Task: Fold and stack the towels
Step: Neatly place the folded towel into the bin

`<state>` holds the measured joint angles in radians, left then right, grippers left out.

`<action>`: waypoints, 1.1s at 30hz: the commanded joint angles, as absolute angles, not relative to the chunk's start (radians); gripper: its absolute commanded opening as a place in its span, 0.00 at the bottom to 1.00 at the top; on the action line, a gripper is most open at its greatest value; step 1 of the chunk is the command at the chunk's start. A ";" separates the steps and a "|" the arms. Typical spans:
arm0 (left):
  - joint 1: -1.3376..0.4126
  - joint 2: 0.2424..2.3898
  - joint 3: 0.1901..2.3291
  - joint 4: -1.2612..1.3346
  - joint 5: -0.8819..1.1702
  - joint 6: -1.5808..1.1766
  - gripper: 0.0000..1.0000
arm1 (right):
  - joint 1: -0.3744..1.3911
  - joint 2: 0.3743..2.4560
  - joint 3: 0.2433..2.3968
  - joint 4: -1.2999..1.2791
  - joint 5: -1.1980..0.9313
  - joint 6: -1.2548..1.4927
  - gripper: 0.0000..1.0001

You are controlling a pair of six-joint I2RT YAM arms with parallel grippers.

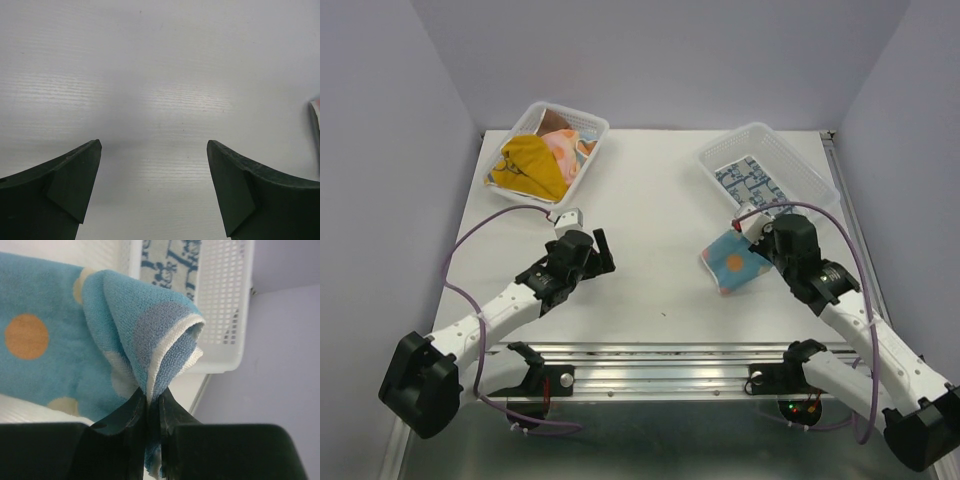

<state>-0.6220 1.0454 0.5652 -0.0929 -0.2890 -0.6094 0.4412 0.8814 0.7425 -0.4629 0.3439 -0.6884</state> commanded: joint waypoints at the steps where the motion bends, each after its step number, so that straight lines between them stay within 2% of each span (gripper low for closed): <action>1: -0.626 1.011 0.555 -0.055 -0.290 -0.592 0.99 | 0.420 0.764 0.768 -0.347 0.380 -0.900 0.01; 6: -0.626 0.979 0.543 -0.052 -0.293 -0.598 0.99 | 0.420 0.758 0.909 -0.536 0.356 -0.959 0.01; 14: -0.626 0.977 0.540 -0.052 -0.313 -0.598 0.99 | 0.408 0.831 0.953 -0.601 0.353 -1.035 0.01; 21: -0.626 1.003 0.548 -0.058 -0.367 -0.606 0.99 | 0.299 0.916 1.080 -0.673 0.311 -1.253 0.01; 28: -0.626 1.028 0.555 -0.066 -0.436 -0.617 0.99 | -0.041 1.115 1.170 -0.649 0.152 -1.425 0.01; 32: -0.626 1.045 0.571 -0.084 -0.478 -0.627 0.99 | -0.118 1.201 1.120 -0.423 0.066 -1.526 0.01; 33: -0.626 1.052 0.574 -0.086 -0.483 -0.626 0.99 | -0.129 1.210 1.105 -0.385 -0.019 -1.551 0.01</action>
